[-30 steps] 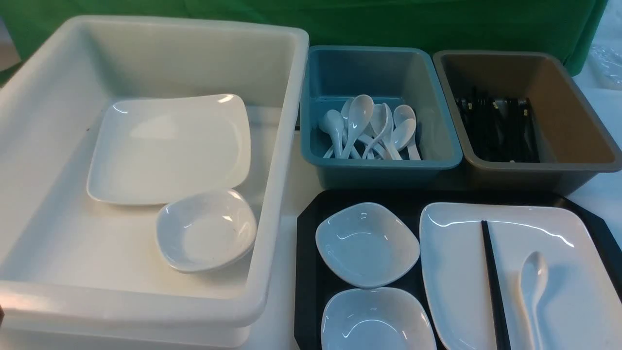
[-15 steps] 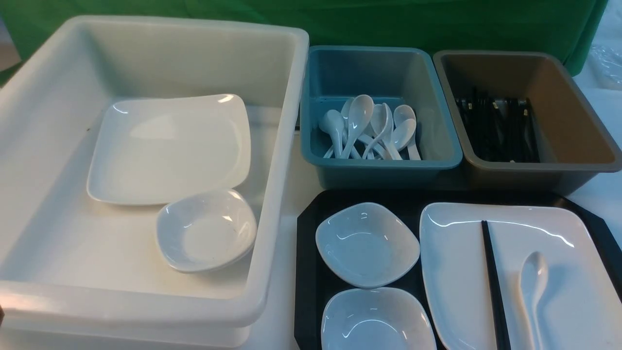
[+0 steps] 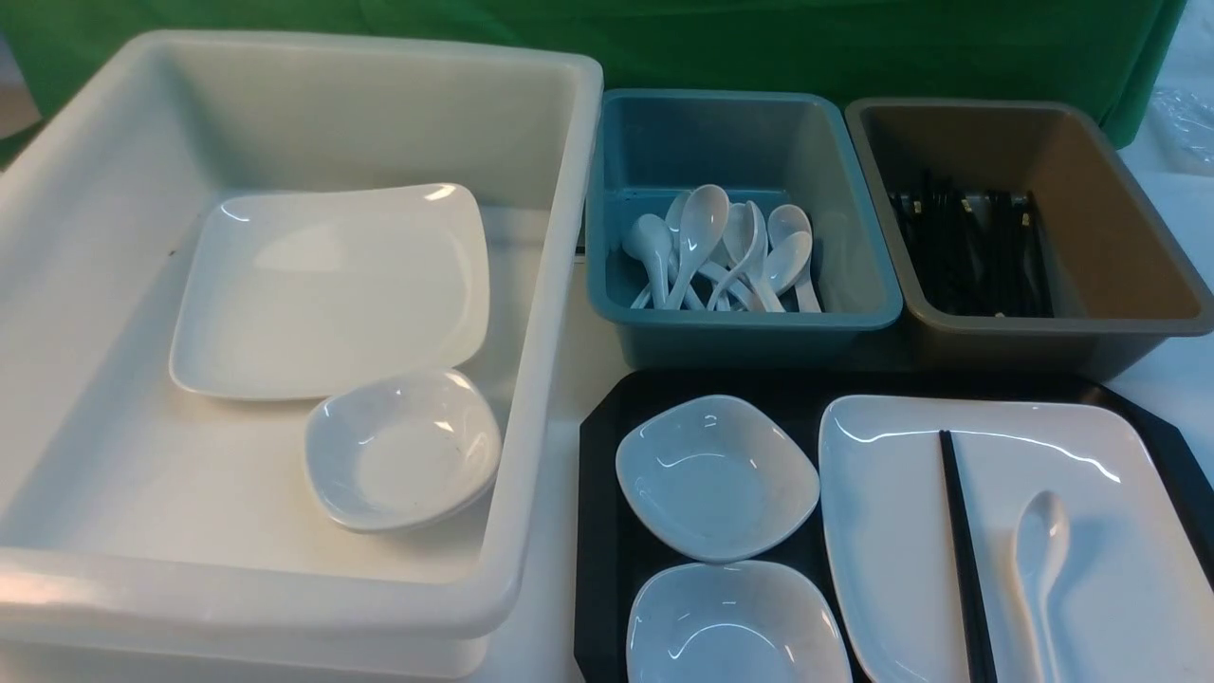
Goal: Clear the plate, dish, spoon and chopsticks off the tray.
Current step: Use the right arm to grab a soup spoon from the plate
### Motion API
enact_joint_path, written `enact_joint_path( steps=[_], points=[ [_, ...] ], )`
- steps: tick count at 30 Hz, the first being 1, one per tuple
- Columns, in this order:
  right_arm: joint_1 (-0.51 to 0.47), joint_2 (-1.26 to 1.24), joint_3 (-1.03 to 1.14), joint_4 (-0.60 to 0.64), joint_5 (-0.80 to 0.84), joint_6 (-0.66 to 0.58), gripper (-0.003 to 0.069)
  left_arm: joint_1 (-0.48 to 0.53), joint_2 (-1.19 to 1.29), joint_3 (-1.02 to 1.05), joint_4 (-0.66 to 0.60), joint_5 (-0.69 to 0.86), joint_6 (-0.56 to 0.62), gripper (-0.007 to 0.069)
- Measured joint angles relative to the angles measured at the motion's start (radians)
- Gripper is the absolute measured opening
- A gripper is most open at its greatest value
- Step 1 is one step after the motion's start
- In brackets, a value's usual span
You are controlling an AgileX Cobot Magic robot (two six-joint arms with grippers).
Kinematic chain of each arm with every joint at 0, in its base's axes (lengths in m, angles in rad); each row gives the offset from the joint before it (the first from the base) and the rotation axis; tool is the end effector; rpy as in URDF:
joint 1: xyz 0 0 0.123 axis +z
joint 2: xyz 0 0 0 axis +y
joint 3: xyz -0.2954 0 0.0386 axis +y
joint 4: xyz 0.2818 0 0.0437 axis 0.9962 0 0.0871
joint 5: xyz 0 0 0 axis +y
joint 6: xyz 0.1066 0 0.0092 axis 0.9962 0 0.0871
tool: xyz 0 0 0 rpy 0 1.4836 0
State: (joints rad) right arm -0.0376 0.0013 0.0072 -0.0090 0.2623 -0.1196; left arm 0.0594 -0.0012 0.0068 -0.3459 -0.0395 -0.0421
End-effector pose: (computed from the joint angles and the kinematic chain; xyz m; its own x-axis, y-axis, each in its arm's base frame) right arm 0.0919 -0.0037 0.1836 -0.1860 -0.1210 -0.9751 0.0162 0.9919 -0.1262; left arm 0.0926 0.0069 0.2159 0.1370 -0.3706 -0.9186 -0.0225 0.9260 -0.3769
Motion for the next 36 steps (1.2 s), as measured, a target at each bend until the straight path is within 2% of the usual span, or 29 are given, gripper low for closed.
enact_joint_path(
  steps=[3,7,9,11,13,14,15,17,18,19,20,21,22,24,25,27,28,29,32,33,34,36],
  points=[
    [0.0,0.0,0.0,0.0,0.0,-0.001,0.0239,0.0,0.0,0.0,-0.057,-0.092,-0.027,0.0021],
    [0.0,0.0,0.0,0.009,-0.041,0.014,0.0239,0.0,0.0,0.0,-0.066,-0.195,-0.102,0.0021],
    [0.001,0.0,0.0,0.069,-0.164,0.138,0.0239,0.0,0.0,0.0,-0.054,-0.315,-0.23,0.0021],
    [0.001,0.0,0.0,0.124,-0.289,0.323,0.0239,0.0,0.0,0.0,0.002,-0.438,-0.35,0.0021],
    [0.001,0.0,0.0,0.152,-0.418,0.513,0.0239,0.0,0.007,-0.049,0.116,-0.501,-0.431,0.0021],
    [0.001,0.0,0.0,0.152,-0.429,0.53,0.0239,0.0,0.009,-0.058,0.116,-0.502,-0.431,0.0021],
    [0.001,0.0,0.0,0.162,-0.496,0.612,0.0239,0.0,0.032,-0.132,0.208,-0.482,-0.472,0.0021],
    [0.001,0.0,0.0,0.168,-0.557,0.633,0.0239,0.0,0.089,-0.271,0.346,-0.383,-0.538,0.0021],
    [0.001,0.0,0.0,0.168,-0.561,0.626,0.0239,0.0,0.096,-0.286,0.36,-0.369,-0.538,0.0021],
    [0.001,0.0,0.0,0.17,-0.571,0.602,0.0239,0.0,0.136,-0.364,0.426,-0.291,-0.582,0.0021],
    [0.001,0.0,0.0,0.17,-0.58,0.572,0.0239,0.0,0.244,-0.521,0.525,-0.099,-0.671,0.0021],
    [0.001,0.0,0.0,0.171,-0.598,0.574,0.0239,0.0,0.287,-0.597,0.54,0.012,-0.684,0.0021],
    [0.001,0.0,0.0,0.171,-0.598,0.576,0.0239,0.0,0.298,-0.597,0.542,0.039,-0.684,0.0021],
    [0.003,0.0,-0.002,0.169,-0.645,0.591,0.0239,0.0,0.415,-0.738,0.532,0.263,-0.597,0.0021],
    [0.005,0.0,-0.01,0.165,-0.637,0.596,0.0239,0.0,0.473,-0.799,0.503,0.375,-0.513,0.0021],
    [0.024,0.01,-0.095,0.134,-0.521,0.599,0.023,0.0,0.596,-0.902,0.416,0.593,-0.334,0.0021],
    [0.039,0.038,-0.173,0.112,-0.388,0.582,0.0209,0.0,0.671,-0.954,0.346,0.71,-0.226,0.0021],
    [0.051,0.057,-0.231,0.099,-0.326,0.558,0.0195,0.0,0.721,-0.971,0.303,0.777,-0.183,0.0021],
    [0.096,0.207,-0.444,0.074,0.008,0.415,0.0108,0.0,0.883,-1.006,0.133,0.912,-0.002,0.0021],
    [0.121,0.292,-0.536,0.064,0.157,0.356,0.0082,0.0,0.948,-1.008,0.055,0.929,0.072,0.0021],
    [0.127,0.323,-0.582,0.062,0.208,0.333,0.0068,0.0,0.979,-1.008,0.015,0.931,0.109,0.0021],
    [0.152,0.448,-0.68,0.042,0.409,0.291,0.0043,0.0,1.045,-1.008,-0.075,0.941,0.194,0.0021]
  ],
)
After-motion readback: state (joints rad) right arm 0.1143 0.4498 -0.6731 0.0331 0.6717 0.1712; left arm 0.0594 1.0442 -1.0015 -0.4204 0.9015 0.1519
